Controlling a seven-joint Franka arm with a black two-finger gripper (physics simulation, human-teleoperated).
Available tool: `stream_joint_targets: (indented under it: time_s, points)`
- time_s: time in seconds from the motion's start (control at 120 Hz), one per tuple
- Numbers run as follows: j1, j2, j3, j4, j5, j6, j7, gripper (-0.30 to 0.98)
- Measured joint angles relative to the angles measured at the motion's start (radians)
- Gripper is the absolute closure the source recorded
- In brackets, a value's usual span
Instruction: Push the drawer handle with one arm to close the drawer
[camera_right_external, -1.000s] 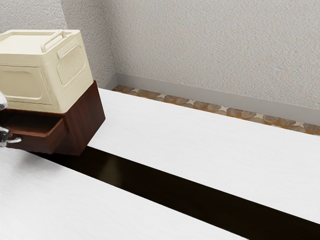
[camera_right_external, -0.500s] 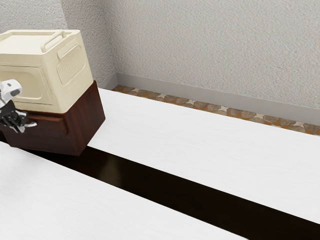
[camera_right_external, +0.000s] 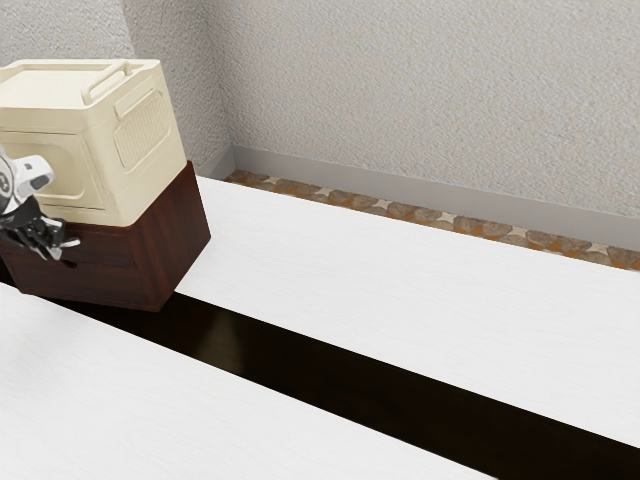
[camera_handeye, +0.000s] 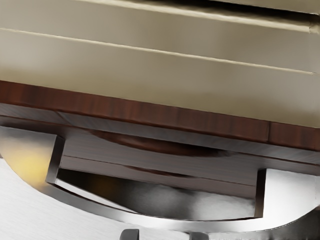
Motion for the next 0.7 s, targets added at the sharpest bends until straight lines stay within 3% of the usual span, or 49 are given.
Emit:
stream_joint_targets:
  time_s: [0.1,0.208,0.267,0.308,0.358,0.442,0.5,0.575,0.7]
  points:
    - [-0.019,-0.283,-0.038,-0.290,0.007,-0.021,0.007,0.64]
    - [-0.012,-0.666,-0.058,-0.512,0.151,-0.160,-0.026,0.62]
    - [-0.016,-0.734,-0.174,-0.531,0.179,-0.238,-0.049,0.60]
    - [-0.023,-0.709,-0.312,-0.480,0.147,-0.286,-0.065,0.58]
    - [-0.027,-0.575,-0.463,-0.288,0.098,-0.353,-0.082,0.53]
    - [-0.031,-0.331,-0.586,0.091,0.055,-0.468,-0.114,0.42]
    - [-0.050,-0.203,-0.574,0.295,0.041,-0.545,-0.136,0.32]
    - [-0.139,-0.122,-0.462,0.463,0.044,-0.628,-0.160,0.22]
    - [-0.104,-0.087,-0.447,0.551,0.052,-0.739,-0.189,0.12]
